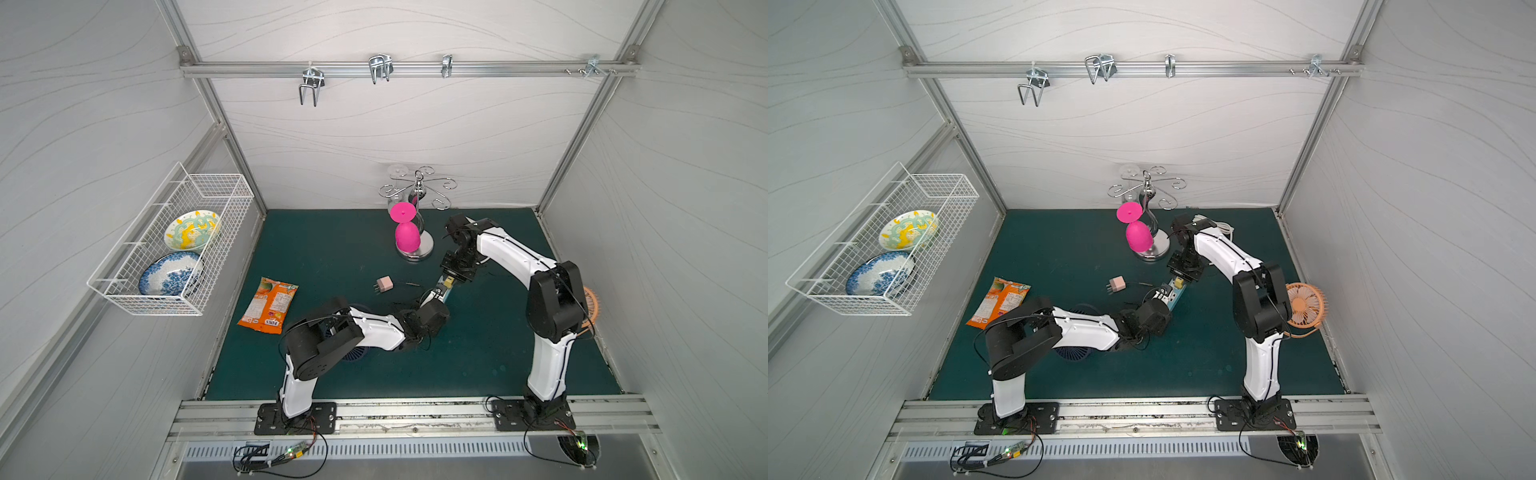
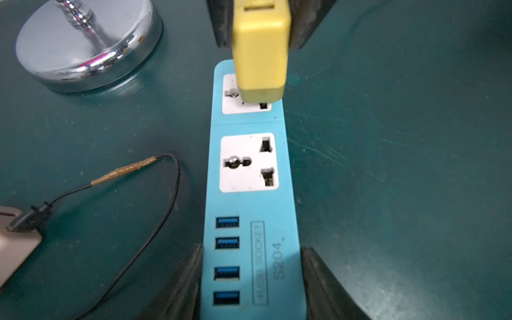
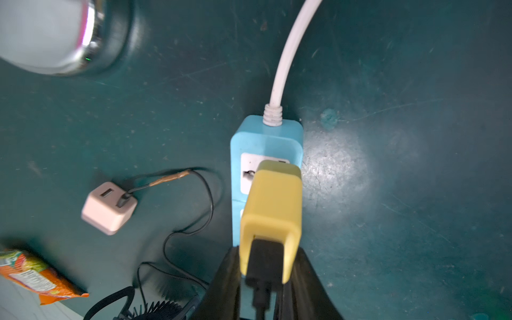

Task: Unplug the desk fan from the power strip
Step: Remove the plug from the socket.

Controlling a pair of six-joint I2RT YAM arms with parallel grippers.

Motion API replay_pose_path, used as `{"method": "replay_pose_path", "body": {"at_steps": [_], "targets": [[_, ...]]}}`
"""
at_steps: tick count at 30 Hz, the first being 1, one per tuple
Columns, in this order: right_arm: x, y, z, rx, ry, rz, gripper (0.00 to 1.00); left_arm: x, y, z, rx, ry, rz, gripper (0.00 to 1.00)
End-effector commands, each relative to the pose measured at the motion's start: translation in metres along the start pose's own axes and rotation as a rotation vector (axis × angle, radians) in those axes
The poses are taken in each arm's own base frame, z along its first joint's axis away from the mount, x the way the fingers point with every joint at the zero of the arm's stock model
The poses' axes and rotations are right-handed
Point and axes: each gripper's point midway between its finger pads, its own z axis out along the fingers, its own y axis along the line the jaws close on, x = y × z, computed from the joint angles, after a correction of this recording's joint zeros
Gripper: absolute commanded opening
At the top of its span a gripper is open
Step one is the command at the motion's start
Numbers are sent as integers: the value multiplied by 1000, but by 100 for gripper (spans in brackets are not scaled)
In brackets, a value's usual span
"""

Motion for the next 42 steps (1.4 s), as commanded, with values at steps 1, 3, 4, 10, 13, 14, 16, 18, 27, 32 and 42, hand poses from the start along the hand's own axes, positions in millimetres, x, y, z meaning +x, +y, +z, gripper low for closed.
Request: {"method": "replay_pose_path", "body": {"at_steps": [1,3,4,10,13,14,16,18,27,32,42], "targets": [[1,8,-26,-66,-30,1,0,-1,0,-5,10,-2,-4,0],[2,7,-26,-67,-29,3,0,-3,0,-6,13,-4,-2,0],[3,6,-25,-67,-29,7,0,-3,0,-6,12,-5,-1,0],[4,5,-37,-114,-37,16,0,-4,2,-7,7,-5,-1,0],[3,3,-47,-149,-47,33,0,-4,3,-7,-4,-3,-1,0],[3,2,-49,-156,-48,36,0,-4,5,-7,-12,-2,-1,0],[3,-1,-54,-164,-55,39,0,-6,6,-7,-21,-7,-2,0],[4,-4,-58,-172,-58,39,0,-8,6,-7,-24,-11,1,6],[9,-21,-73,-206,-79,39,0,-22,6,-10,-39,-18,39,65],[10,-46,-86,-211,-105,52,0,-31,5,-11,-51,-21,62,83],[2,-94,-115,-257,-161,164,0,-72,-4,-41,1,-101,73,87]]}}
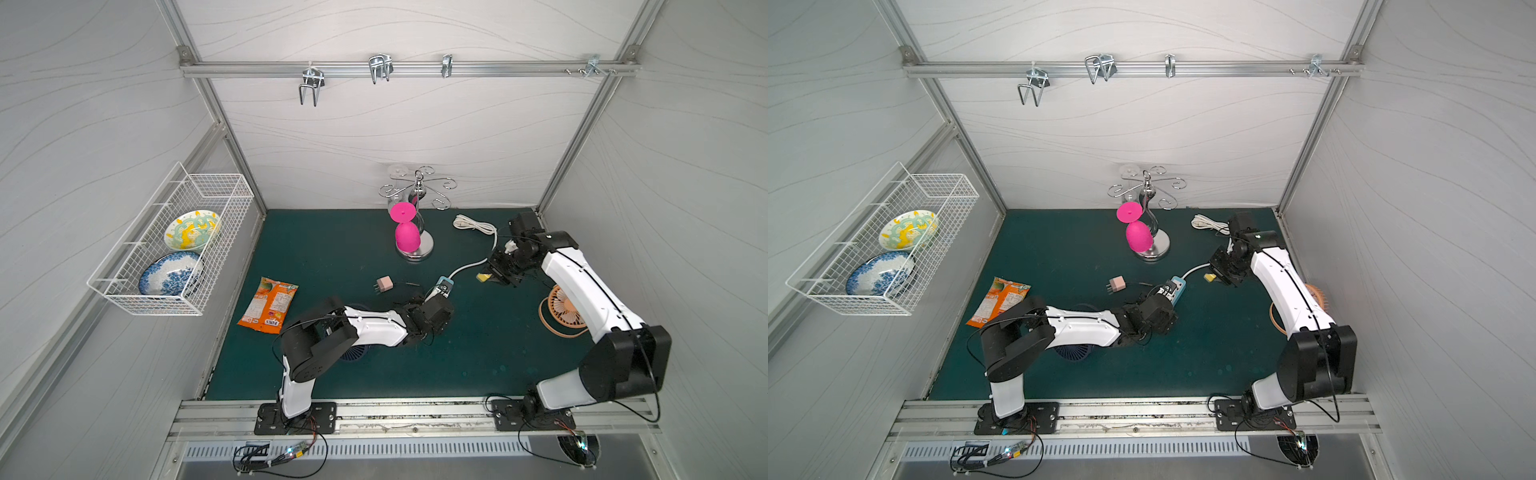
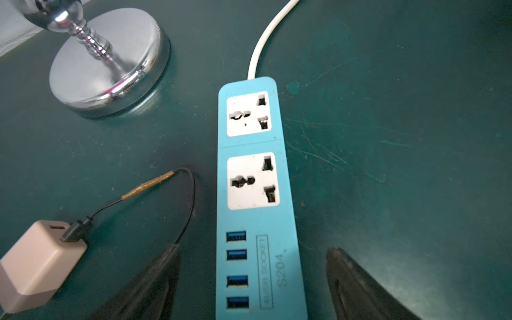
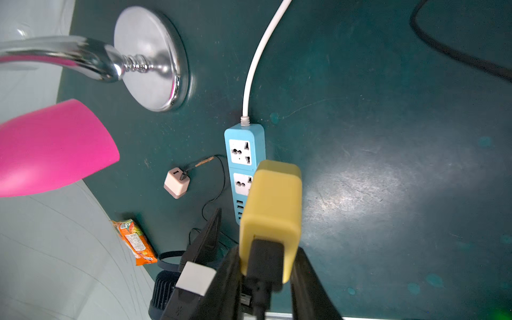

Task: Unplug the desk fan from the power strip
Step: Remove the plug from the socket, then place the plug at the center of the board.

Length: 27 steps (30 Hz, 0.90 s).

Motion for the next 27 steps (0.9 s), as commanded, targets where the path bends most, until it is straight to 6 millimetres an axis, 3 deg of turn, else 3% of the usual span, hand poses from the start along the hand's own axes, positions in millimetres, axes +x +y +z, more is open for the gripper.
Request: {"method": "replay_pose_path", "body": {"at_steps": [1,5,10,19,27], "targets": [[1,-12,-14,-18,1,17,0,-56,1,-33,30,-130,-34,86],[-8,-27,-23,-50,-17,71,0,-69,11,-59,40,-169,-67,87],[-8,-31,-9,-141,-15,53,0,-73,25,-87,40,-203,-110,87],[17,-25,24,-336,19,11,0,-47,49,-120,30,-208,-171,86],[49,-34,64,-324,96,-21,0,-29,66,-139,9,-211,-222,87]]}}
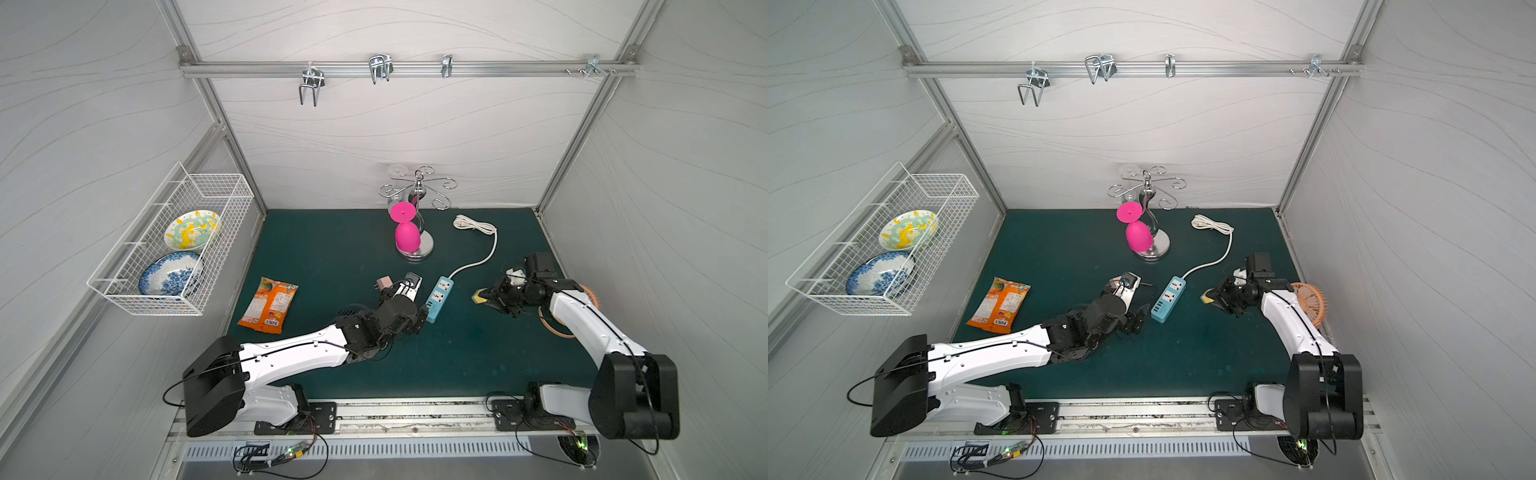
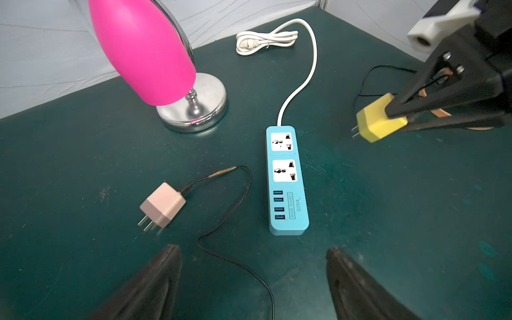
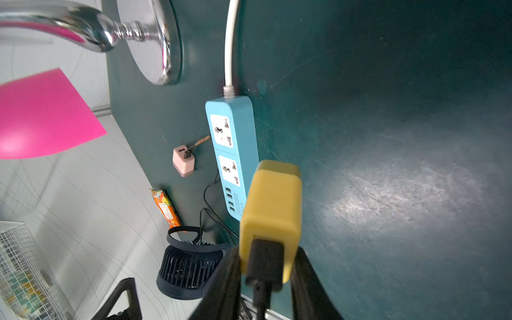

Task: Unplug the desk fan from the power strip
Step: Place the plug at the center of the board.

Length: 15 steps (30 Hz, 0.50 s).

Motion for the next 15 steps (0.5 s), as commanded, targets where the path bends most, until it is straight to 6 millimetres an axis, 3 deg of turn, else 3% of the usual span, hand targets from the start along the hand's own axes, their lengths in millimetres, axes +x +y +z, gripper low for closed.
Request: {"method": "replay_pose_path", "body": {"at_steps": [1,7,15], "targets": [[3,11,12,-68,10,-39,0,-5,6,-9,-16,-27,-49,87],[21,2,35,-29,84,-87,0,2,14,-15,-35,-23,-62,87],[29,-19,54,-3,122,-69,2,4,17,-16,-45,-23,-66,87]]}}
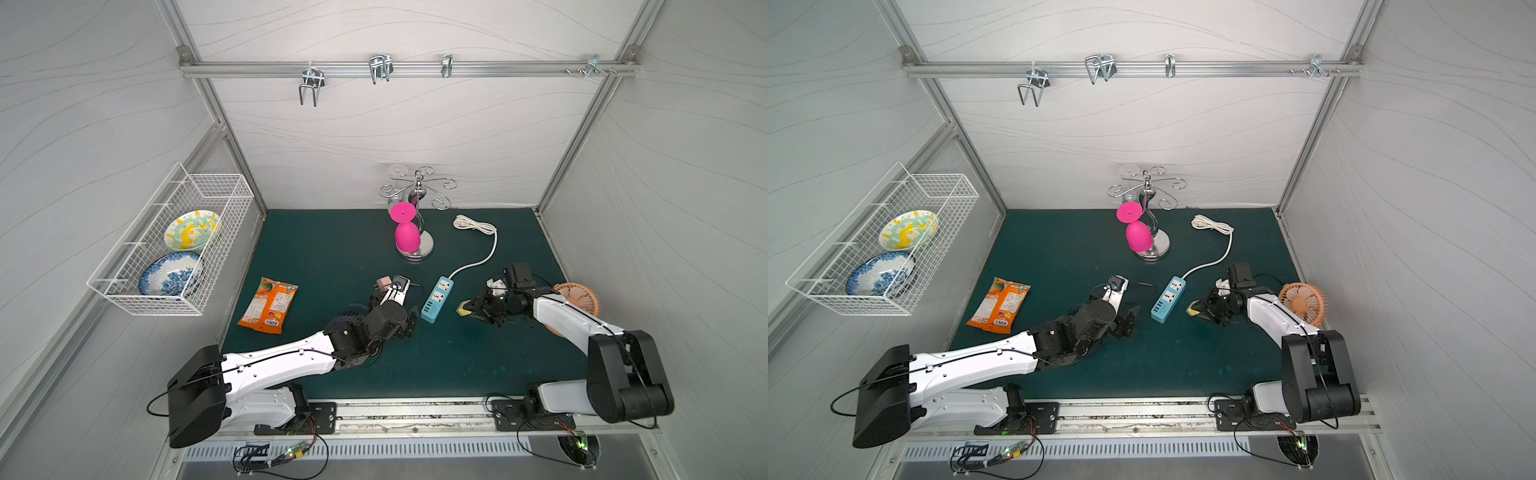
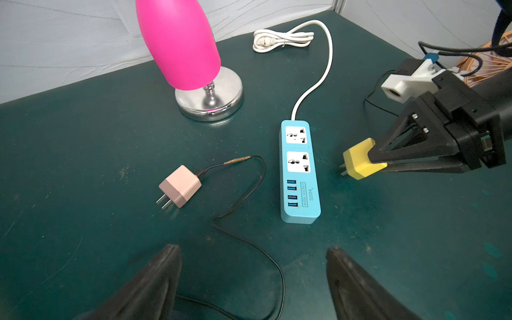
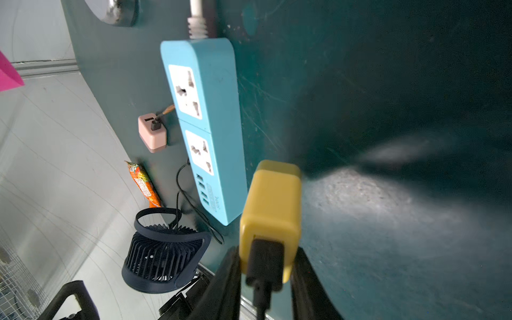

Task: Unplug the desk fan from the power strip
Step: Place the plug at the center of the board.

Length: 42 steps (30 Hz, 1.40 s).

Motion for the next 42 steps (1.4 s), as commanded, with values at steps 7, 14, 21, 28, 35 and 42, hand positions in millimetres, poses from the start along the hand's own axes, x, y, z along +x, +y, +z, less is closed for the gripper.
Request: {"method": "replay_pose_path", "body": {"at_steps": [7,14,21,28,35,42], "targets": [[5,-12,13,4,34,-5,18,-8,3,-4,-15,-26,-38,87],[9,-8,-3,31,11,-26,57,-4,1,-1,-17,-13,-54,87],[24,0,-20,14,32,-69,59,-10,6,-5,-37,-20,-47,87],[33,18,-58,25,-14,-162,72,-27,25,-12,-49,-6,-116,94],[-17,59,-113,75,-258,-230,98,-70,70,-23,-157,-56,-125,100],[-93,50,-156,279,-504,-171,99,-95,149,-25,-248,-53,-261,100]]}}
